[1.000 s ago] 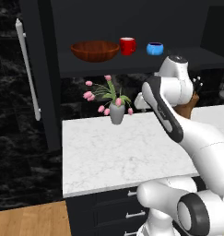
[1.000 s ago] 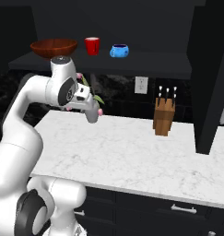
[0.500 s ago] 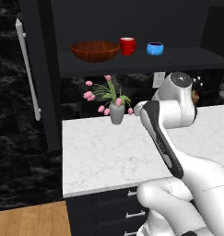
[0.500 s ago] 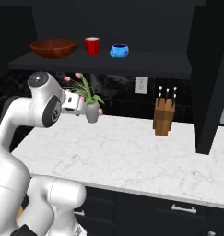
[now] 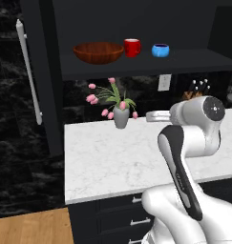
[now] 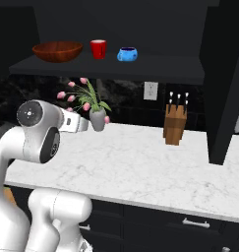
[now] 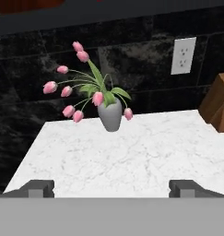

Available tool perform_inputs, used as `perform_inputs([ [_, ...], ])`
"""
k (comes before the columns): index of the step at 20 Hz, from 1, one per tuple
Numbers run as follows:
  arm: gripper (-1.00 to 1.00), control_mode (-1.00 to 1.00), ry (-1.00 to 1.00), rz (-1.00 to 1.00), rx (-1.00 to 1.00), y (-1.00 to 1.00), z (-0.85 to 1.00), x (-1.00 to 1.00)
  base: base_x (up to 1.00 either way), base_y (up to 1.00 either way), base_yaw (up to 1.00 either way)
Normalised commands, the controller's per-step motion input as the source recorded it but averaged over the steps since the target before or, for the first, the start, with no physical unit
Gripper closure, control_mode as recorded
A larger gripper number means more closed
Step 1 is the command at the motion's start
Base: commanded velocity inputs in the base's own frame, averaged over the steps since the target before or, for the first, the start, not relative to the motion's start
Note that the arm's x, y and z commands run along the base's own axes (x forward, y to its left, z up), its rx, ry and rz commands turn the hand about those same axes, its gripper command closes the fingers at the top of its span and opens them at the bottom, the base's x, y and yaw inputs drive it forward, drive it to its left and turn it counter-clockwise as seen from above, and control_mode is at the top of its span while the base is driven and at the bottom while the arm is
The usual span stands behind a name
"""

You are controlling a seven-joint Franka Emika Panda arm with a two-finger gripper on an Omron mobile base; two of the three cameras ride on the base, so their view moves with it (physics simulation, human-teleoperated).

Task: Gather all objects into one cabinet and sort the glasses and bowls to opposite sides.

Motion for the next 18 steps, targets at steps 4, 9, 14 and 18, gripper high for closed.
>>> perform_inputs([
  [4, -1.0, -1.0, 0.0, -0.01, -0.1, 0.03, 0.22, -0.01, 0.0, 0.0, 0.0],
  [9, -1.0, -1.0, -0.06, 0.0, -0.12, 0.0, 0.96, -0.08, 0.0, 0.0, 0.0],
  [14, -1.0, -1.0, 0.0, -0.02, -0.06, 0.0, 0.88, 0.0, 0.0, 0.0, 0.0],
  [18, -1.0, -1.0, 0.0, 0.0, 0.0, 0.0, 0.0, -0.03, 0.0, 0.0, 0.0],
])
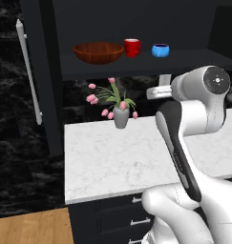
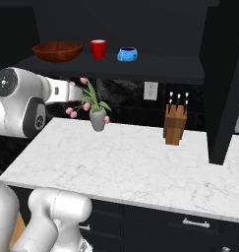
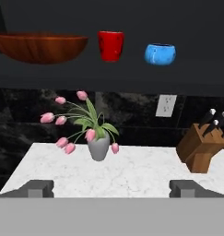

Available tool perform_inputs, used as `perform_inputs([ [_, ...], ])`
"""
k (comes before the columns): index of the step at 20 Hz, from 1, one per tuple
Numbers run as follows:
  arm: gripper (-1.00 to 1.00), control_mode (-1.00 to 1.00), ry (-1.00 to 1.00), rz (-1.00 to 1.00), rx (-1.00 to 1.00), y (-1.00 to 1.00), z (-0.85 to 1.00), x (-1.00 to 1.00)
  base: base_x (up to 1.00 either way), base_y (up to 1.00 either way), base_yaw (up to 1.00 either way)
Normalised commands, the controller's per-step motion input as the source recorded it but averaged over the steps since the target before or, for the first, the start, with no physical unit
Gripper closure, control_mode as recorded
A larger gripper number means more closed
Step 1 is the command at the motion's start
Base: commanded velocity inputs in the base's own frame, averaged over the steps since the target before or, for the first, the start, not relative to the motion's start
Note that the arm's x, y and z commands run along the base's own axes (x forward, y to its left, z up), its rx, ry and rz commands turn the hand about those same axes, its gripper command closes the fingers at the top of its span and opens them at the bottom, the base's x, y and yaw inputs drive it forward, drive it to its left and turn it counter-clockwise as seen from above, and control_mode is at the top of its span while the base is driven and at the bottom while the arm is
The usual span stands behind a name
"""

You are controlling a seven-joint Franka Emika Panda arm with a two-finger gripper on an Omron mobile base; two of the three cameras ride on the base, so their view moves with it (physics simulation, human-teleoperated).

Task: Gather all objects into one cabinet and sort the glasses and bowls to opposite sides.

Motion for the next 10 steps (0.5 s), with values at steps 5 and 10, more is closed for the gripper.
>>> perform_inputs([
  [5, -1.0, -1.0, -0.07, 0.02, 0.01, -0.06, 0.59, -0.31, 0.0, 0.0, 0.0],
  [10, -1.0, -1.0, -0.13, 0.01, 0.05, -0.08, 0.62, -0.42, 0.0, 0.0, 0.0],
])
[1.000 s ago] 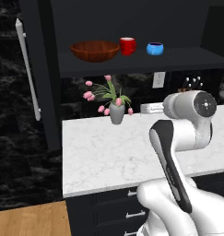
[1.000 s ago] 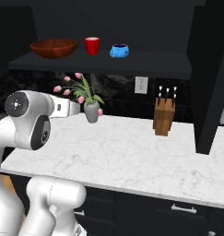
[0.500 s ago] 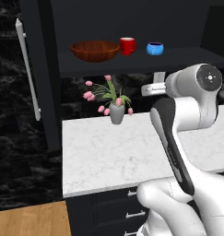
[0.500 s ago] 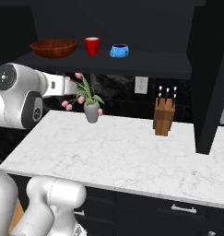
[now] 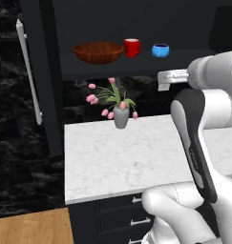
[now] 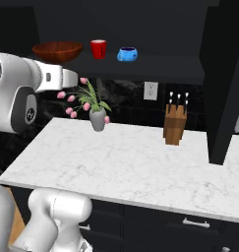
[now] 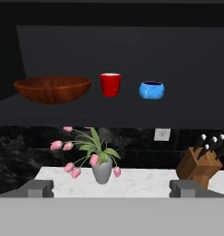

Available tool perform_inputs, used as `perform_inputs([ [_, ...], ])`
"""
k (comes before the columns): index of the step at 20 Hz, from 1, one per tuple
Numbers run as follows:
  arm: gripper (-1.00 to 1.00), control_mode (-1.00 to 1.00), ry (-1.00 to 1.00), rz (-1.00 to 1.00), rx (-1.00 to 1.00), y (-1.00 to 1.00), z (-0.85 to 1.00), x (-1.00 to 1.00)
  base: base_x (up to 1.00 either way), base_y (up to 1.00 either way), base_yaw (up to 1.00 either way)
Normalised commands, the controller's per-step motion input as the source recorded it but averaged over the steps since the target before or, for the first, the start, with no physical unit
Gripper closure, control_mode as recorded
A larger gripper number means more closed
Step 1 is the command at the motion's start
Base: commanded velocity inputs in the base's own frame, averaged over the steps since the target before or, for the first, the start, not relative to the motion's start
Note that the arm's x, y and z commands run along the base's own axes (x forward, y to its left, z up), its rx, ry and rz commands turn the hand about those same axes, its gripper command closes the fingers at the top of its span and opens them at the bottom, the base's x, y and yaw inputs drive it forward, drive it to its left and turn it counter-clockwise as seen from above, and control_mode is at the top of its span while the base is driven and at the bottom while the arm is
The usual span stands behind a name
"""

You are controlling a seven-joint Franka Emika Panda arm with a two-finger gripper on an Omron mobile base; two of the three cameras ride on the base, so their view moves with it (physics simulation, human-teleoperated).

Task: Gather all objects into one cabinet and sort the glasses and bowls to opposite sides.

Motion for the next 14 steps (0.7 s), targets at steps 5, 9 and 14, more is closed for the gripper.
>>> perform_inputs([
  [5, -1.0, -1.0, 0.02, 0.0, 0.01, 0.0, 0.0, -0.11, 0.0, 0.0, 0.0],
  [9, -1.0, -1.0, 0.15, 0.0, 0.08, 0.0, 0.17, -0.37, 0.0, 0.0, 0.0],
  [14, -1.0, -1.0, 0.09, 0.0, 0.01, 0.0, 0.05, -0.38, 0.0, 0.0, 0.0],
])
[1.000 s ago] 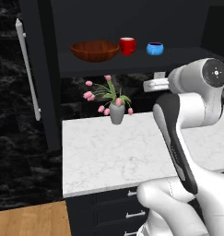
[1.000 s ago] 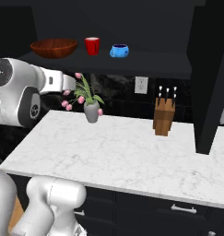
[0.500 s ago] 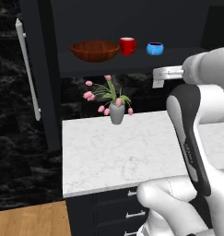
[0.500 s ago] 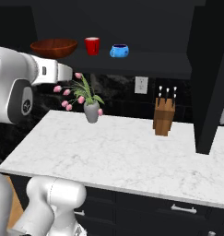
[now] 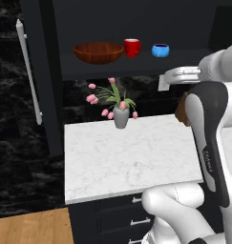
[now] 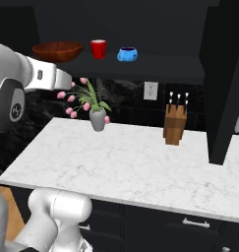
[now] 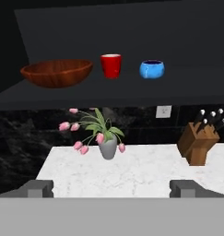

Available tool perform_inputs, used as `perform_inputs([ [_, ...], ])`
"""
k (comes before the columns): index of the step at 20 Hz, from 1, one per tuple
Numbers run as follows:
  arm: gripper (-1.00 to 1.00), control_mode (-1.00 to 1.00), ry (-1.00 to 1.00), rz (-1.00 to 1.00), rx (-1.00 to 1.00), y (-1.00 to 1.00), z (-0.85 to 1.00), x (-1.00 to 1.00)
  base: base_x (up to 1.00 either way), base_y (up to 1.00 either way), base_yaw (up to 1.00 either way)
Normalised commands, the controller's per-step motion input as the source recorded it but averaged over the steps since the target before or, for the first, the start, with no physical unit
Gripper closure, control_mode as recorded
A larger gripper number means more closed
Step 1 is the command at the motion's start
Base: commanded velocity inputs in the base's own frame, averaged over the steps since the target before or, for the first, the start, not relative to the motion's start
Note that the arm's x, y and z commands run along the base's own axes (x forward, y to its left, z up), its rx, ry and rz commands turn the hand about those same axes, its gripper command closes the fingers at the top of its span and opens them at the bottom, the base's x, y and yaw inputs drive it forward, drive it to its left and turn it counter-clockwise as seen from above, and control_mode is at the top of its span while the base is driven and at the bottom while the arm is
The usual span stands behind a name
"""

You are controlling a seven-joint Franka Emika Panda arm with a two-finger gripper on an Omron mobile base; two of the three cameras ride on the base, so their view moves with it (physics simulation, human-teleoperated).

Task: Gather all objects into one cabinet and sort the glasses and bowls to opposite sides.

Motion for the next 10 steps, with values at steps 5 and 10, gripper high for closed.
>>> perform_inputs([
  [5, -1.0, -1.0, 0.09, 0.0, 0.01, 0.0, -0.02, -0.35, 0.0, 0.0, 0.0],
  [10, -1.0, -1.0, 0.01, 0.0, 0.0, 0.0, -0.06, -0.26, 0.0, 0.0, 0.0],
])
